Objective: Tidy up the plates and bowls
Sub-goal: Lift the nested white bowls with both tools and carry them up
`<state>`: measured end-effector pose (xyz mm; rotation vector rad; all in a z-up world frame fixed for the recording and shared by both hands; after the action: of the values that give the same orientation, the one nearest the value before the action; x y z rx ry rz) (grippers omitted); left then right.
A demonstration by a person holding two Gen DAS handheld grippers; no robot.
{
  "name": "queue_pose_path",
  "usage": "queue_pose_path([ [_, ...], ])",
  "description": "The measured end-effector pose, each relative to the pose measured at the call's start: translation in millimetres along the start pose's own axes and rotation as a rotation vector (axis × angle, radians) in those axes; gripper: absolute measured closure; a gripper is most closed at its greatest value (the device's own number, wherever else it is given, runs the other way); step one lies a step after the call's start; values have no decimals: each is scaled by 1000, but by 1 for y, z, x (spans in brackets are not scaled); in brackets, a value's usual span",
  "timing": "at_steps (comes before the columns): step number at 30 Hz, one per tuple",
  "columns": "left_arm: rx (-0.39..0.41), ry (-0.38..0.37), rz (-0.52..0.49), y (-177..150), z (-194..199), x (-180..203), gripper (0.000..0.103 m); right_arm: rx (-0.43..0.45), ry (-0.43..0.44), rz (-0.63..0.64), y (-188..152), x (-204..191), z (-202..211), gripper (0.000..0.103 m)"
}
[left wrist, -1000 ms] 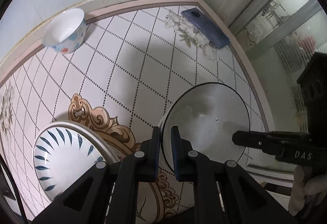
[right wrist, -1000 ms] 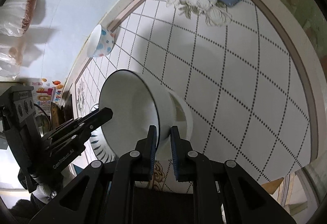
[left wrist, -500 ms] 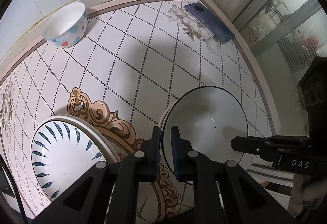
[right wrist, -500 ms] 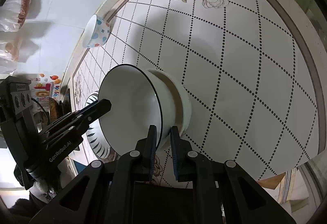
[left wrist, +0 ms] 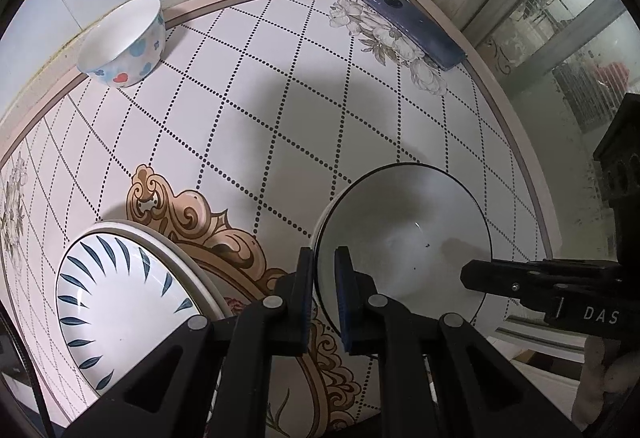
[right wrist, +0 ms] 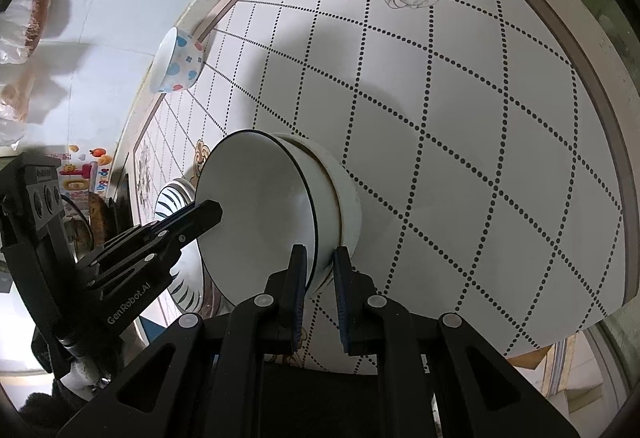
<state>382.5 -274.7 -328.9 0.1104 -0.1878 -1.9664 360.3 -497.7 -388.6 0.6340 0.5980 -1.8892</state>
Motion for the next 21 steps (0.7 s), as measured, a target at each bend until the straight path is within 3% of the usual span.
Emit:
queue_pose_path([
  [18, -16, 9, 30, 3, 5, -10, 93, -59, -43, -23, 7, -5, -3, 85],
  [21, 3, -6, 76, 9, 18, -22, 93, -67, -34, -22, 12, -13, 4, 78],
])
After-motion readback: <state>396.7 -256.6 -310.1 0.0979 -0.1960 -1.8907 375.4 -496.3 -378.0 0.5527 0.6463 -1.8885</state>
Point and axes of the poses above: each gripper's, at about its wrist camera, not at the fingertips, and z roughly against the way its jaws point, x to its right, y to its top, the point moved 3 cm from there along -z, roughly the way its jaws point, and after that the axes turned 9 degrees about y, right-handed, at the moved point
